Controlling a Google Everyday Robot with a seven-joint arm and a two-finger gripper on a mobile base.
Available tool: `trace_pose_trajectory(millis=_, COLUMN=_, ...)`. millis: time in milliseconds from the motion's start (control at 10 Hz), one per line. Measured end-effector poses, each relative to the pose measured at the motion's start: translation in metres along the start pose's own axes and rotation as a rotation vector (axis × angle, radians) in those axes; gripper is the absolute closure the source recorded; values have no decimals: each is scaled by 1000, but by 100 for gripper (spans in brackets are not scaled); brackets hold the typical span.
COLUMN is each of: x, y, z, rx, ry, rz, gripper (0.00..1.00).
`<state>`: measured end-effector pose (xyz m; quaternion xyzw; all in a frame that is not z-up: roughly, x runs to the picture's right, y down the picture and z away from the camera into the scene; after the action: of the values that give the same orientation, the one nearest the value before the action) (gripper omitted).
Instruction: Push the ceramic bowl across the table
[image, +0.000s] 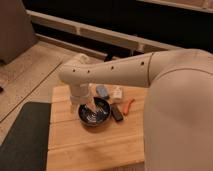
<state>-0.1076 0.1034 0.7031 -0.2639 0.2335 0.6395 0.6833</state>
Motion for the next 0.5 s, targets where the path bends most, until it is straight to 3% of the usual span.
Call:
trace_pose_trajectory(millis=200, x=-2, y=0, z=-2, rx=2, ry=-8, rz=-5, gripper=35)
trace_pose_trajectory(millis=500, x=-48, y=-7, z=-14, rx=57, ry=-173, rz=-92, gripper=35)
